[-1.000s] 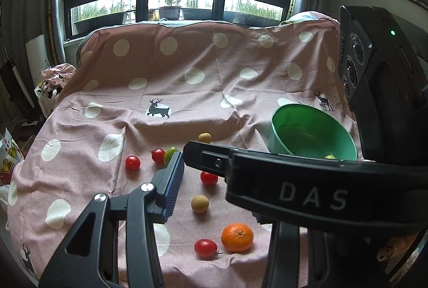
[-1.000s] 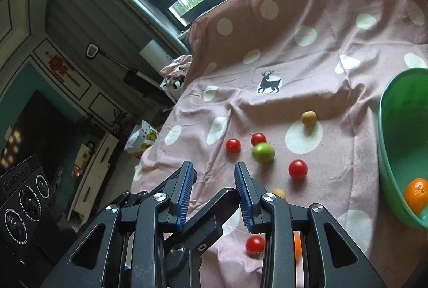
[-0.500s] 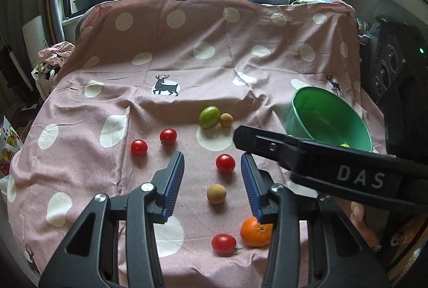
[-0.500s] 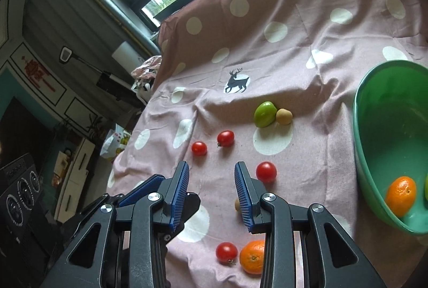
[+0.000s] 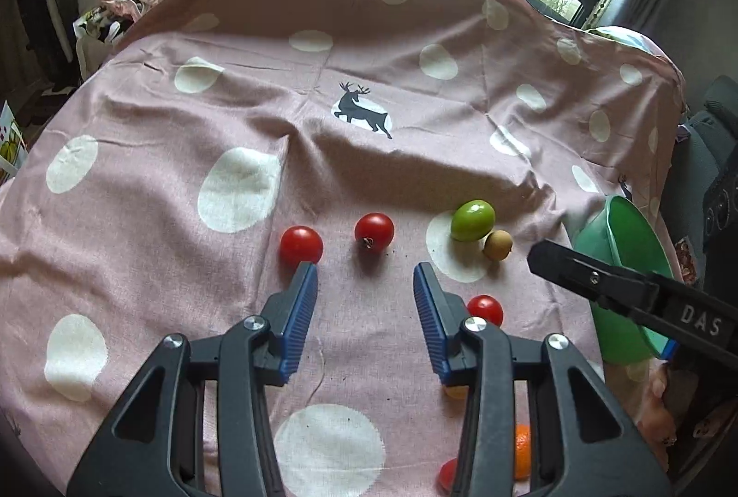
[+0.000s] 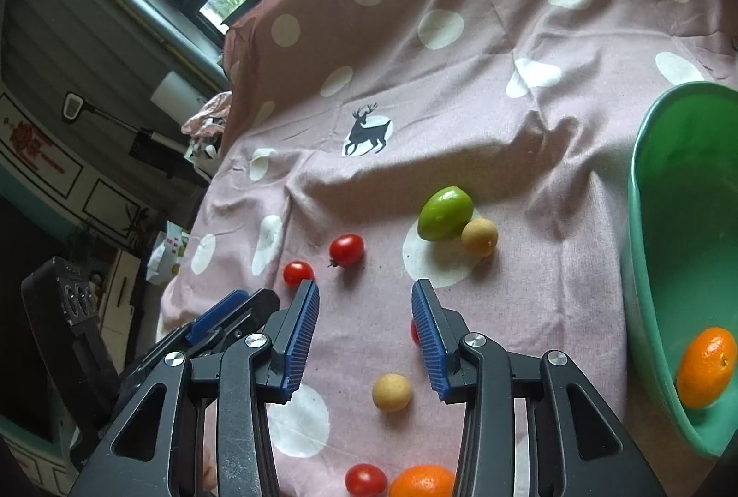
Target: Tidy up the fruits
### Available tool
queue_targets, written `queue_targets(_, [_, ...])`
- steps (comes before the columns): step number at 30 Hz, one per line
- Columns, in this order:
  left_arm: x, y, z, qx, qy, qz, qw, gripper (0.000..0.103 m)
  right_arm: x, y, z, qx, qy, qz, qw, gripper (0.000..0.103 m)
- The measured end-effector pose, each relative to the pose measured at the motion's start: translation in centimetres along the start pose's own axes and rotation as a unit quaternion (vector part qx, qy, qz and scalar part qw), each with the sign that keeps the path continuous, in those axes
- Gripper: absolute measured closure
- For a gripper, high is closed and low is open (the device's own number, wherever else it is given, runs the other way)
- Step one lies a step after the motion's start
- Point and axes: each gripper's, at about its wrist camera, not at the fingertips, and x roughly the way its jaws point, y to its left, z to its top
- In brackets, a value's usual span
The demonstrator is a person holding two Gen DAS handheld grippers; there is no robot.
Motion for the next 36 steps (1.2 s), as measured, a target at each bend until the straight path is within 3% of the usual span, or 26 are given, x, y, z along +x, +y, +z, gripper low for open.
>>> queue_targets(5, [0.9,0.2,-0.5,-0.011,0.014,-0.005,0.9998,0.061,3.6,-0.8,2.3,0.006,0.007,-0.082,0.997,0.061])
queue_targets(9, [1.2,0.6,-0.5,-0.014,0.021,-0.006,0.9997,0.061,5.9,-1.4,3.9,0.024,0.02,-0.077,0.997,0.061])
queue_targets(13, [1.5,1.2,-0.5,-0.018,0.024,-0.006,0.9995,0.061,7.7,-0.9,4.7,0.009,0.031,-0.11,0.993,0.061])
queue_targets(17, [1.9,0.9,-0.5,-0.01,0.032,-0.012,0.9994,0.061,9.7,-0.8,4.7,-0.002,0.068,-0.126,0.99,0.062])
queue_targets(19, [2.0,0.6,-0.6,-0.002,0.032,-0.011,0.9994,0.061,9.6,-0.5,4.6,-0.015,0.055,-0.138,0.989,0.067])
queue_targets(24, [2.0,0.1,-0.9,0.001,0.031,-0.036,0.9989,0.061,8.2,-0.9,3.6,0.009,0.068,-0.06,0.996,0.067])
queue_targets(32, [1.2,-2.7,-2.0,0.028,0.024,-0.105,0.9938,0.06,3.3,-0.6,0.0,0.034,0.073,0.054,0.995,0.067])
queue_targets(34, [1.0,-3.2,-2.2,0.024,0.03,-0.134,0.9902,0.06,2.6,-0.1,-0.8,0.032,0.067,0.061,0.995,0.067])
queue_targets(36, [0.6,-3.8,-2.4,0.034,0.024,-0.14,0.9893,0.06,2.1,0.2,-1.5,0.037,0.058,0.063,0.996,0.067])
